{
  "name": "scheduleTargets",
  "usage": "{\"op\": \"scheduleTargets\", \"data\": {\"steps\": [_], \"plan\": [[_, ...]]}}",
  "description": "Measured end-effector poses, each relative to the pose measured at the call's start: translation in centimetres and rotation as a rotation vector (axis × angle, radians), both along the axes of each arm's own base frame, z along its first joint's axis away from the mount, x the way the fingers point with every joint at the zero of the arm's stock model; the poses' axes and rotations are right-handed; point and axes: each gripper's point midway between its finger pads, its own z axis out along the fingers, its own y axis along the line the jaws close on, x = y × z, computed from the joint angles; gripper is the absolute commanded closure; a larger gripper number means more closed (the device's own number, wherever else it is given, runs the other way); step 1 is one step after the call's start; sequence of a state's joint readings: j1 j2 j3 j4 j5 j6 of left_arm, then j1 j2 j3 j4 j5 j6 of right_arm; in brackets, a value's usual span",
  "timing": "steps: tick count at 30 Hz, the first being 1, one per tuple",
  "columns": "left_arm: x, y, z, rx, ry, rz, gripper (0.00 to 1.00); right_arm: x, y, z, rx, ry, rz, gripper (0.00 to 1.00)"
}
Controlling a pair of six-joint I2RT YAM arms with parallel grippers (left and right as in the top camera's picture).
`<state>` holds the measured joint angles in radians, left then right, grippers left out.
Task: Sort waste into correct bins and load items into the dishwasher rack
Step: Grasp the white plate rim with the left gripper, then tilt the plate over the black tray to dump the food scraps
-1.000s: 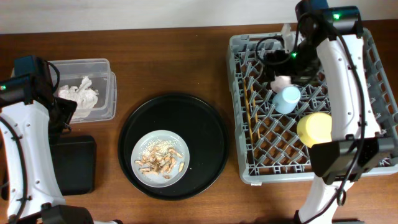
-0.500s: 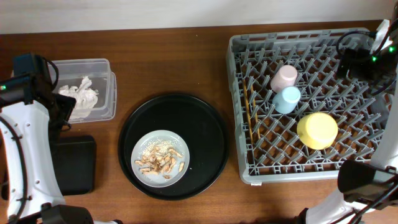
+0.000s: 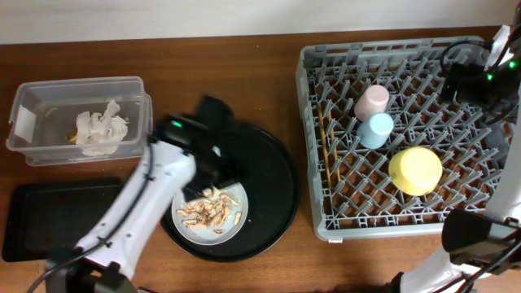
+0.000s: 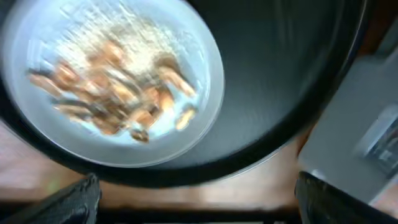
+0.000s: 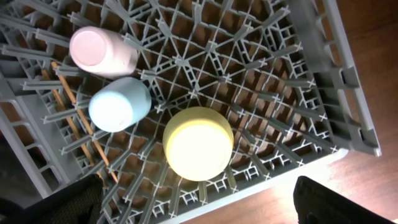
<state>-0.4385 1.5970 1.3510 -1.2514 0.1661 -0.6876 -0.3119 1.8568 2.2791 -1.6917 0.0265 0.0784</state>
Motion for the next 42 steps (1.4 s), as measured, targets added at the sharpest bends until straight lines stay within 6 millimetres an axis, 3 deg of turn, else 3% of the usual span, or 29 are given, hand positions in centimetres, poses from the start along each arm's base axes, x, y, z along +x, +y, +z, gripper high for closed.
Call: {"op": "scheduleTargets", "data": {"steps": [2,4,6,11,16,18,22,24,29,32,37,42], "plan": [[-0.1,-3.8,-2.0,-0.027,-0.085,-0.119,0.19,0.0,0.0,0.0,0.000,0.000,0.000,0.02],[-1.8,-5.6,-3.3,0.012,-0.101,-0.177,0.29,0.0,0.0,0.0,0.000,0.000,0.000,0.02],[-2.6,-5.5,-4.3,0.094,-0.109,-0.165,0.41,0.0,0.0,0.0,0.000,0.001,0.000,0.02],[-1.4,-4.8,-8.6,0.233,-0.077,-0.090,0.51,0.0,0.0,0.0,0.001,0.001,-0.001,0.02],[-1.7,-3.7,-12.7,0.343,0.000,-0.076,0.66,0.0,0.0,0.0,0.001,0.001,-0.001,0.02],[-1.7,-3.7,-12.9,0.347,0.003,-0.073,0.77,0.0,0.0,0.0,0.001,0.001,-0.001,0.02],[-1.5,-3.9,-13.1,0.343,-0.007,-0.063,0.91,0.0,0.0,0.0,0.000,0.001,0.000,0.02],[-1.4,-3.8,-13.1,0.352,-0.014,-0.066,0.99,0.0,0.0,0.0,0.000,0.001,0.000,0.01],[-1.7,-1.8,-11.8,0.468,0.005,-0.088,0.99,0.0,0.0,0.0,0.000,0.000,0.000,0.02],[-1.8,-0.7,-9.6,0.547,0.031,-0.101,0.99,0.0,0.0,0.0,0.000,0.000,-0.001,0.02],[-0.3,-0.8,-5.1,0.591,0.002,-0.104,0.99,0.0,0.0,0.0,0.001,0.001,-0.001,0.02],[1.7,3.3,-0.8,0.690,0.016,-0.028,0.99,0.0,0.0,0.0,0.000,0.001,0.000,0.02]]}}
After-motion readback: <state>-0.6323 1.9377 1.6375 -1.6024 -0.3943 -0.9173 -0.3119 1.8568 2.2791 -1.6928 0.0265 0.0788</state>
